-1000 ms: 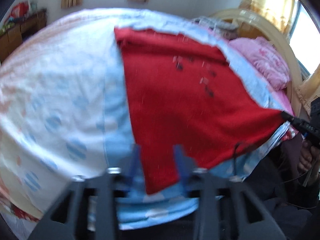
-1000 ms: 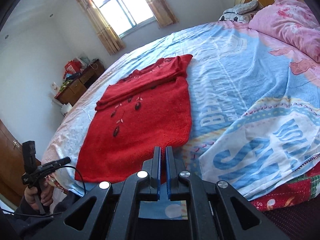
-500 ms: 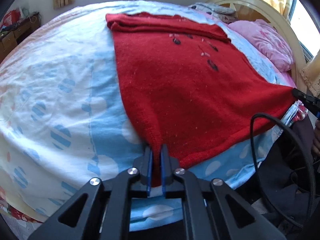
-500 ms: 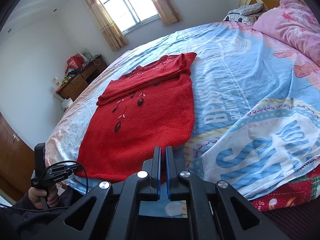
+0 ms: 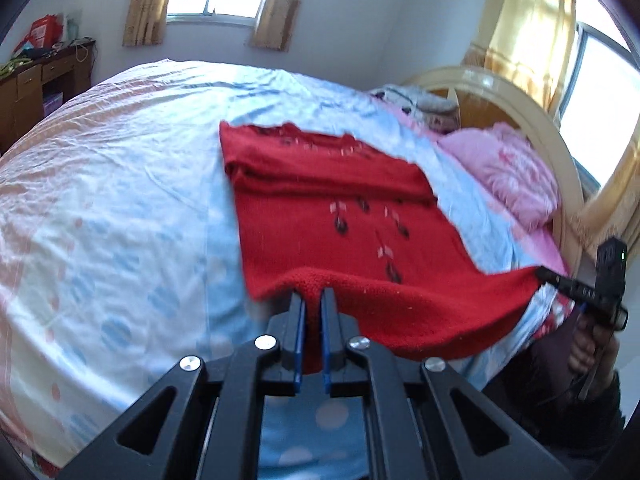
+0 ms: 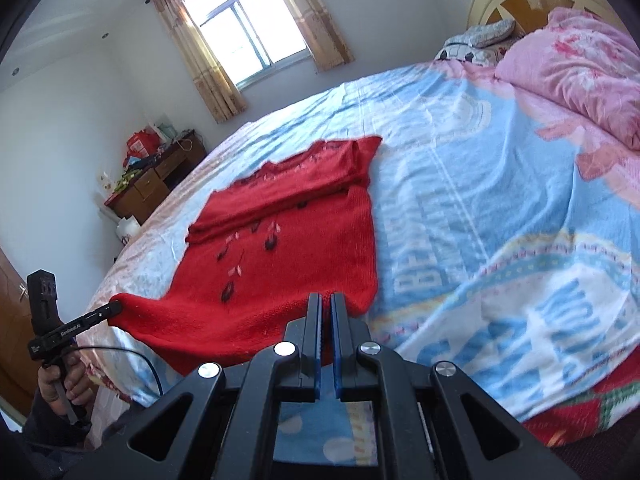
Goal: Fold small clothes
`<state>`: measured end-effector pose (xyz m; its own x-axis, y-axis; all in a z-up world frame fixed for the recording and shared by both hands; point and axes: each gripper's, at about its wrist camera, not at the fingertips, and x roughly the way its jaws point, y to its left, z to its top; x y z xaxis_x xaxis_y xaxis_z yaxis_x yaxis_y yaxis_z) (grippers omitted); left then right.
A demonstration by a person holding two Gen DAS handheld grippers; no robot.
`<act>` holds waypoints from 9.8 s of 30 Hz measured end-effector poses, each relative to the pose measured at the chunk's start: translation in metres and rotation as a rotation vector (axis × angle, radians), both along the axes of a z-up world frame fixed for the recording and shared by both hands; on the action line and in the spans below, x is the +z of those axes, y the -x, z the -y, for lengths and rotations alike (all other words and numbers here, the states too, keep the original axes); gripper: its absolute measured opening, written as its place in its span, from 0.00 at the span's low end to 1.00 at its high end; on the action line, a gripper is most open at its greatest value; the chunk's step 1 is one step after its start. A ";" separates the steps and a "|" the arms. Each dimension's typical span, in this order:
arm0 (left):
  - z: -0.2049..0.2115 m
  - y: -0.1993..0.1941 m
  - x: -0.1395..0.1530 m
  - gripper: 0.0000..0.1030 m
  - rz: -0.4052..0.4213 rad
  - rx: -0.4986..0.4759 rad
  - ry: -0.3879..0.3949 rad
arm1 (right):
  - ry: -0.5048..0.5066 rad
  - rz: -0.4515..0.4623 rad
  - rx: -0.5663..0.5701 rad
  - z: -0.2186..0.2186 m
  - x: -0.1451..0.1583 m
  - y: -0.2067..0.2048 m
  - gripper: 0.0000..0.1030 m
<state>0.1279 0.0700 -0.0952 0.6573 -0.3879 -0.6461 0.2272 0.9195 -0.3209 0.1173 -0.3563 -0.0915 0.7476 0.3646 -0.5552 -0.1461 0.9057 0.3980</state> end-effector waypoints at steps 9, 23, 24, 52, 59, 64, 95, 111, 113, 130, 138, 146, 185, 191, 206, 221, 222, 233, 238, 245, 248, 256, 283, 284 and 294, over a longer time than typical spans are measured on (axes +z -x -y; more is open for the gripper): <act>-0.011 -0.018 0.025 0.07 0.071 0.034 0.089 | -0.025 0.082 -0.027 0.000 0.038 -0.021 0.03; -0.016 -0.074 0.040 0.07 0.106 0.061 0.085 | -0.007 0.160 -0.025 -0.008 0.081 -0.080 0.03; -0.016 -0.080 0.041 0.07 0.105 0.062 0.084 | -0.007 0.158 -0.026 -0.008 0.083 -0.089 0.03; -0.027 -0.261 0.010 0.07 0.006 0.113 0.069 | 0.100 0.019 -0.092 -0.038 0.068 -0.313 0.03; -0.018 -0.297 -0.024 0.07 -0.074 0.123 0.033 | 0.130 -0.085 -0.140 -0.035 0.028 -0.367 0.03; -0.017 -0.317 -0.039 0.15 -0.095 0.194 -0.038 | 0.166 -0.155 -0.181 -0.031 -0.003 -0.405 0.04; -0.006 -0.203 -0.069 0.58 -0.071 0.195 -0.139 | 0.287 -0.203 -0.042 -0.038 -0.051 -0.271 0.42; -0.006 -0.184 -0.075 0.61 -0.077 0.211 -0.147 | 0.257 -0.214 -0.053 -0.039 -0.059 -0.249 0.38; -0.004 -0.181 -0.076 0.61 -0.074 0.224 -0.158 | 0.255 -0.214 -0.051 -0.039 -0.064 -0.248 0.39; -0.011 -0.178 -0.069 0.69 -0.076 0.258 -0.149 | 0.377 -0.062 -0.088 -0.067 -0.034 -0.226 0.39; -0.010 -0.194 -0.074 0.79 -0.093 0.260 -0.183 | 0.392 -0.120 0.025 -0.117 -0.051 -0.248 0.39; -0.011 -0.192 -0.076 0.98 -0.101 0.262 -0.188 | 0.441 -0.115 0.023 -0.117 -0.067 -0.232 0.39; -0.086 -0.186 -0.058 1.00 -0.012 0.238 -0.182 | 0.751 0.242 0.361 -0.274 -0.054 -0.175 0.47; -0.100 -0.203 -0.063 1.00 -0.041 0.155 -0.026 | 0.826 0.307 0.429 -0.313 -0.062 -0.170 0.47; -0.092 -0.249 -0.071 1.00 -0.077 0.014 0.194 | 0.977 0.432 0.411 -0.378 -0.079 -0.175 0.47; -0.059 -0.286 -0.077 0.99 -0.142 -0.072 0.239 | 0.982 0.424 0.432 -0.381 -0.086 -0.169 0.24; -0.059 -0.287 -0.075 0.99 -0.136 -0.070 0.234 | 0.982 0.422 0.434 -0.382 -0.086 -0.170 0.22; -0.057 -0.300 -0.084 0.24 -0.184 -0.065 0.277 | 1.007 0.419 0.441 -0.390 -0.088 -0.165 0.14; -0.063 -0.300 -0.075 0.14 -0.198 -0.034 0.338 | 0.929 0.376 0.455 -0.381 -0.069 -0.165 0.06; -0.054 -0.300 -0.073 0.13 -0.209 -0.005 0.311 | 0.790 0.329 0.411 -0.352 -0.047 -0.171 0.06; -0.052 -0.300 -0.067 0.13 -0.206 0.001 0.329 | 0.768 0.332 0.387 -0.341 -0.042 -0.173 0.06; -0.028 -0.302 -0.037 0.13 -0.169 -0.027 0.397 | 0.686 0.347 0.319 -0.303 -0.022 -0.174 0.06; 0.102 -0.327 0.007 0.12 -0.106 -0.190 0.348 | 0.611 0.332 0.087 -0.172 -0.001 -0.189 0.05; 0.109 -0.328 0.008 0.12 -0.105 -0.198 0.342 | 0.608 0.327 0.080 -0.167 -0.001 -0.189 0.05; 0.170 -0.334 0.005 0.12 -0.120 -0.272 0.267 | 0.584 0.250 0.031 -0.125 -0.014 -0.191 0.05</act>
